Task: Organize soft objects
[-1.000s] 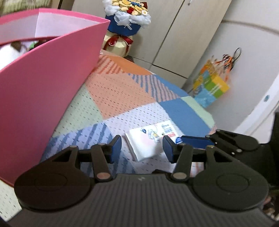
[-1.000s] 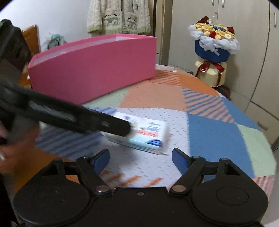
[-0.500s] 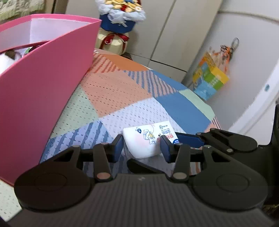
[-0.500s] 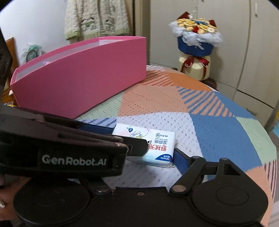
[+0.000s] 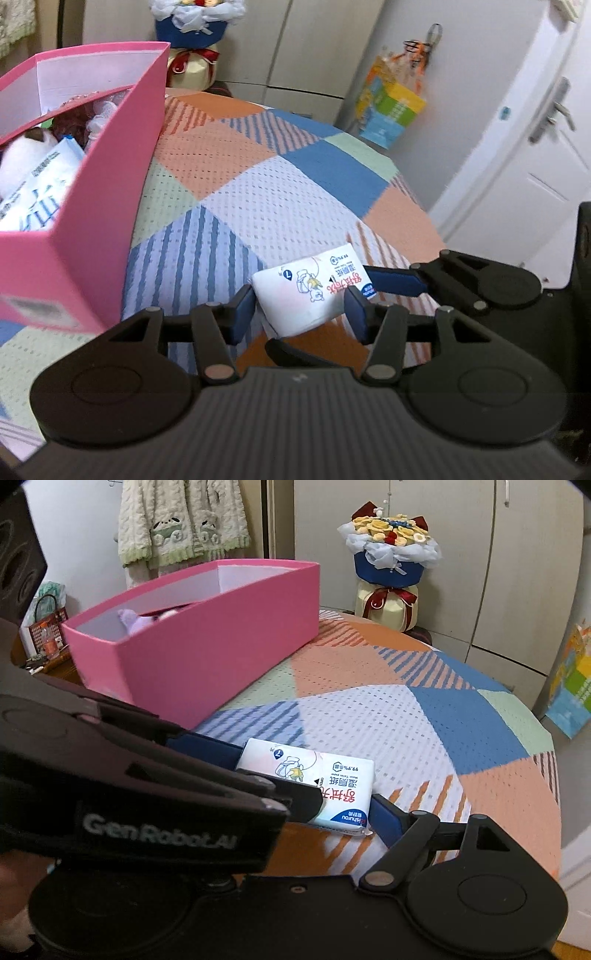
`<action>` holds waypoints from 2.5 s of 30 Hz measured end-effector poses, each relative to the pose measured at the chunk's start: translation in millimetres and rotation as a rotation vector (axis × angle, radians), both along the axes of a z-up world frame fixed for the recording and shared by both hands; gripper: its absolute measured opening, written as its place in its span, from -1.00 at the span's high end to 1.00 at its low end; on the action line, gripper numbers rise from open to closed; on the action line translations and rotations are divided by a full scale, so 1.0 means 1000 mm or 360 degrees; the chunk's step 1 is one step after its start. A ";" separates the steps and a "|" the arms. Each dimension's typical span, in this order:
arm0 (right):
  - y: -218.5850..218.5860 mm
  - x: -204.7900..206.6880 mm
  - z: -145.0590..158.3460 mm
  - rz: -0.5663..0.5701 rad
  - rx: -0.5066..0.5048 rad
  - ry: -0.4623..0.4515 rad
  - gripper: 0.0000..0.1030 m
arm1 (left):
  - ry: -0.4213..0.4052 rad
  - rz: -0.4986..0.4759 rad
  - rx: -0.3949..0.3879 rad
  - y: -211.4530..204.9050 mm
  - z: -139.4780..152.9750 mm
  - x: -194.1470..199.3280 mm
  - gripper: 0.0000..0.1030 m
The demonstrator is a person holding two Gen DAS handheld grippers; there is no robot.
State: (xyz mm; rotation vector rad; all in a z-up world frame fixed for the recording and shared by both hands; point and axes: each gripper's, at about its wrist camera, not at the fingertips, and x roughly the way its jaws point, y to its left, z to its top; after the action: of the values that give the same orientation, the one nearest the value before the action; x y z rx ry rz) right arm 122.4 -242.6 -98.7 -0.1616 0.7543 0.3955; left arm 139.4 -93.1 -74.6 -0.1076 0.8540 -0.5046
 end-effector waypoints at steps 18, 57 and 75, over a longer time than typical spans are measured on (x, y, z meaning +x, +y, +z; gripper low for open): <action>0.082 -0.048 0.079 0.0153 -0.0056 -0.0287 -0.73 | -0.0302 -0.0012 -0.0046 0.089 0.099 -0.068 0.00; 0.129 0.168 0.055 0.0257 0.0277 -0.0087 -0.50 | -0.0450 0.0658 0.0078 0.168 0.077 0.117 0.00; 0.068 0.056 0.102 0.0073 0.0284 -0.0349 -0.54 | -0.0608 0.0428 0.0092 0.161 0.126 0.020 -0.22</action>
State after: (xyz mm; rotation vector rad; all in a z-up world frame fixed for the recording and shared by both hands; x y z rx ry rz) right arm 178.7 -174.5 3.4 -0.0535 0.4971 0.4783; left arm 159.0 67.9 51.3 -0.0684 0.4700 -0.2353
